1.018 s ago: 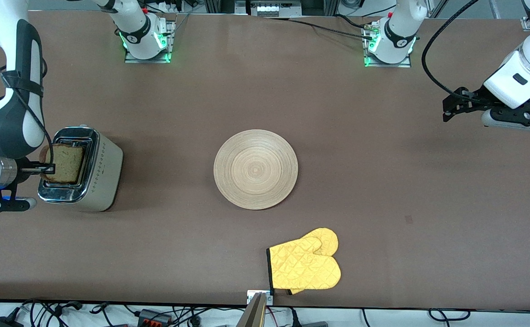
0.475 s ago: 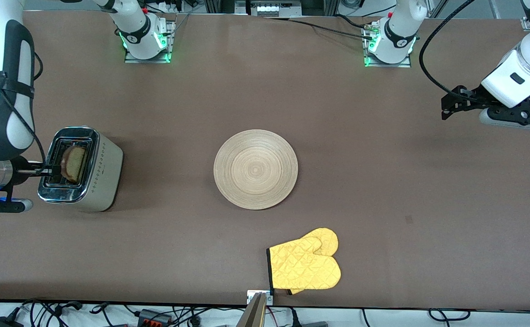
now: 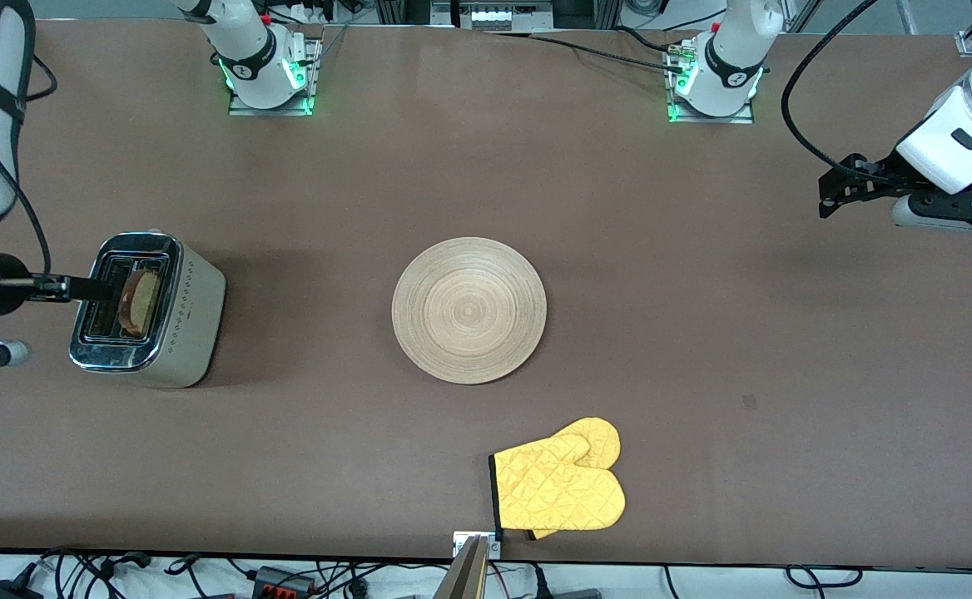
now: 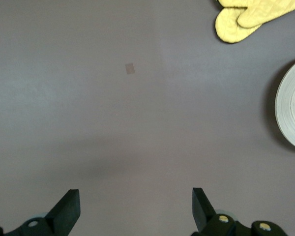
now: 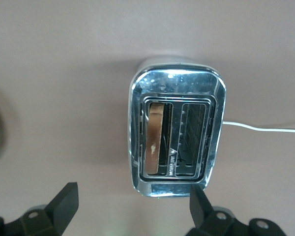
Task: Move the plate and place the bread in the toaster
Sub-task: 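Lower the bread into the toaster slot and open the right gripper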
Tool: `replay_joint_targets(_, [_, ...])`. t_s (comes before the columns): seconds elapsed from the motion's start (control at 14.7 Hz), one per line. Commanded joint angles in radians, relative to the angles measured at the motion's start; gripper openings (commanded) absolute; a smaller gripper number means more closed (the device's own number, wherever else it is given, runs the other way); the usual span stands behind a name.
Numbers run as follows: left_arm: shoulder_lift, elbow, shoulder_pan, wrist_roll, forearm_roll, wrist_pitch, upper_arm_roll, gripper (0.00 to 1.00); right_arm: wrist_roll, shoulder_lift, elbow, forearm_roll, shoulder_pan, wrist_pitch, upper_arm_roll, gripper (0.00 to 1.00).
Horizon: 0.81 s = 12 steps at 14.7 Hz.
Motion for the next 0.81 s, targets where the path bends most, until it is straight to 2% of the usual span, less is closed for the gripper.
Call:
replay_joint_targets(0.0, [0.009,0.038,0.004,-0.011,0.016,-0.062,-0.008,1.0,-0.004,0.001,0.009,0.017,-0.008,0.037,0.009,1.0])
replay_joint_targets(0.2, [0.026,0.039,0.004,-0.011,0.016,-0.06,-0.008,1.0,0.009,-0.025,0.006,0.012,0.0,-0.017,0.01,1.0])
replay_joint_targets(0.54, [0.02,0.04,0.004,-0.007,0.01,-0.057,-0.008,1.0,0.017,-0.025,0.008,-0.002,0.035,-0.011,0.003,1.0])
replay_joint_targets(0.75, [0.017,0.039,0.004,-0.005,0.01,-0.062,-0.008,1.0,0.029,-0.03,0.008,-0.059,0.046,-0.011,0.003,1.0])
